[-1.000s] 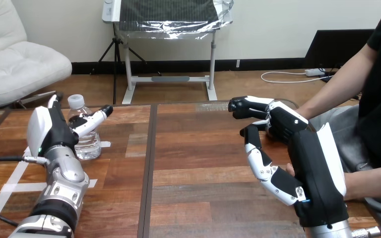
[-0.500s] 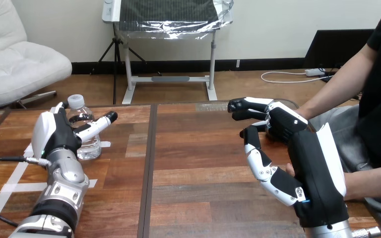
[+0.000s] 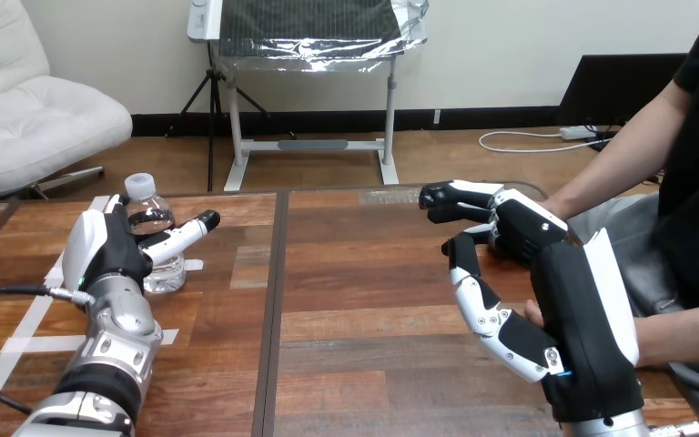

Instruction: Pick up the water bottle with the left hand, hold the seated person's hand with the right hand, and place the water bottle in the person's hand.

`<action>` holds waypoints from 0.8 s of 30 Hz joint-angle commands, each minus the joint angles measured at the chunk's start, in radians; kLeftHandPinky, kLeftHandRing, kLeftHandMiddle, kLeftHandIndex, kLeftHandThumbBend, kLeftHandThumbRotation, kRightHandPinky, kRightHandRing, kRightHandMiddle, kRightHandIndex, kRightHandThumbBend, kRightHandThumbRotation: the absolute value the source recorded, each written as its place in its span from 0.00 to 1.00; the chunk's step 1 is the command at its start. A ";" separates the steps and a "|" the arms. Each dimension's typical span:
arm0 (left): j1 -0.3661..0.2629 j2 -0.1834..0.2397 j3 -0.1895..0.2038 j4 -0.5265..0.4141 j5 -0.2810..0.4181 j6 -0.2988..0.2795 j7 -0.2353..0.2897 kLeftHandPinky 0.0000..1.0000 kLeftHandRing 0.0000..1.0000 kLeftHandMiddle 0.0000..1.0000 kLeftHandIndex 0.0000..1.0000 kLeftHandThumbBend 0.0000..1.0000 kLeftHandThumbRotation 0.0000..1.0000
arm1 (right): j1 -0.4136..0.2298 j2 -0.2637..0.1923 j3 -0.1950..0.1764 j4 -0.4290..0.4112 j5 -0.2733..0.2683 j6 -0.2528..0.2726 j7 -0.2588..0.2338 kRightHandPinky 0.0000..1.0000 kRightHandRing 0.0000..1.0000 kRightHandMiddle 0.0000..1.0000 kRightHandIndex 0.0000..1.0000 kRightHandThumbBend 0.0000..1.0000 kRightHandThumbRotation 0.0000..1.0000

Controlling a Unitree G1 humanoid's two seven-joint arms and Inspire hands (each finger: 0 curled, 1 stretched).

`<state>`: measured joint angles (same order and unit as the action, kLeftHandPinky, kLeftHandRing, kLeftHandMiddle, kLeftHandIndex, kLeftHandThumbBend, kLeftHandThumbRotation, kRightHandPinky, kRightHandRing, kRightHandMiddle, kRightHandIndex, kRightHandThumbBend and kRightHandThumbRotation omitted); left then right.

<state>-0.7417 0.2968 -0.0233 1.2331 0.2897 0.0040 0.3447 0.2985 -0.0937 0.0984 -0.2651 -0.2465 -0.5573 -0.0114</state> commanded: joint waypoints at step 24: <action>-0.089 0.027 -0.047 0.021 0.043 -0.012 0.015 0.73 0.83 0.86 0.85 0.84 0.36 | -0.028 -0.018 -0.031 -0.046 0.002 -0.004 -0.005 0.53 0.68 0.73 0.64 0.14 0.00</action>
<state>-0.7498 0.3081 -0.0597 1.2549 0.3218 0.0055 0.3424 0.3110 -0.1064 0.0850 -0.2773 -0.2484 -0.5456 -0.0114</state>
